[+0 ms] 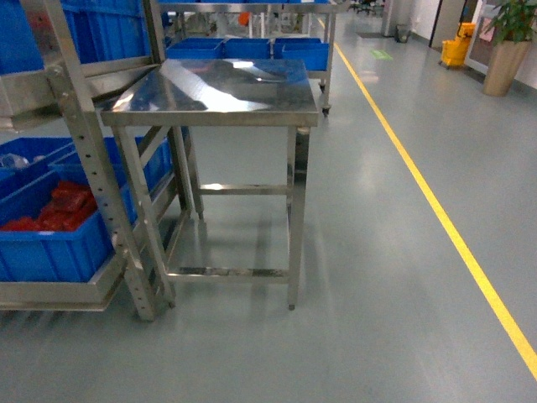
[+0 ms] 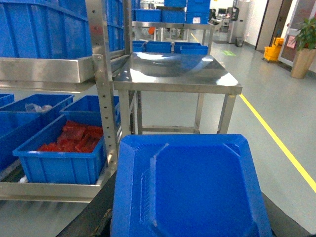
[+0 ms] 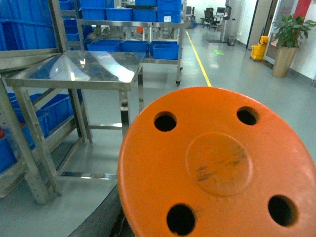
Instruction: Sort blue parts and orange caps into right shelf containers
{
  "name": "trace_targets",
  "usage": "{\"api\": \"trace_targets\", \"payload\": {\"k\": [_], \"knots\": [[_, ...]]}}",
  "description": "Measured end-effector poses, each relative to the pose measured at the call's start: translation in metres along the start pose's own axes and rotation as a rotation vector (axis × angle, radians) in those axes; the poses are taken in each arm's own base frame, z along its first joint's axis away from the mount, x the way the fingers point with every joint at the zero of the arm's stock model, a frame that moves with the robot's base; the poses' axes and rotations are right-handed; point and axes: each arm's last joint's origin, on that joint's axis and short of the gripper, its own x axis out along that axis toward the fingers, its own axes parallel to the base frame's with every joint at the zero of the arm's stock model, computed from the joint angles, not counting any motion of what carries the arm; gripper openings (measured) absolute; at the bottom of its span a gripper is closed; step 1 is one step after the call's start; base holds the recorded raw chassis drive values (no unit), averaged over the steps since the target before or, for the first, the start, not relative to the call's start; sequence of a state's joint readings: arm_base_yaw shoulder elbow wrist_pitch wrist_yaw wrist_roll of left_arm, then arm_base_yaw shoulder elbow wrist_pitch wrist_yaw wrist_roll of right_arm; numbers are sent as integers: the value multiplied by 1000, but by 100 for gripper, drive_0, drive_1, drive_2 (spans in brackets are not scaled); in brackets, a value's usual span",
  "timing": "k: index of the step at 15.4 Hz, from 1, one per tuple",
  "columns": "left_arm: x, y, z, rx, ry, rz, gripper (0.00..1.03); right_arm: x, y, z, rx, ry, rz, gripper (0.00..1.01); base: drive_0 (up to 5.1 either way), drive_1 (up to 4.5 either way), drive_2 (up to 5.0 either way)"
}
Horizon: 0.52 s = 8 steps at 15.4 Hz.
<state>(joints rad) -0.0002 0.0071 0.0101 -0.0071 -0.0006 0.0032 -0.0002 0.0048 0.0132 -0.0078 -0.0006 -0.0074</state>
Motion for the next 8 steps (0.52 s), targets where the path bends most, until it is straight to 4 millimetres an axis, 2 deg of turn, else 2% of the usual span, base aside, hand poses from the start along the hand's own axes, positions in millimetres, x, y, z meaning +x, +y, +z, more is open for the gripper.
{"api": "trace_targets", "payload": {"k": [8], "knots": [[0, 0, 0, 0, -1, 0, 43, 0, 0, 0, 0, 2, 0, 45, 4, 433, -425]]}}
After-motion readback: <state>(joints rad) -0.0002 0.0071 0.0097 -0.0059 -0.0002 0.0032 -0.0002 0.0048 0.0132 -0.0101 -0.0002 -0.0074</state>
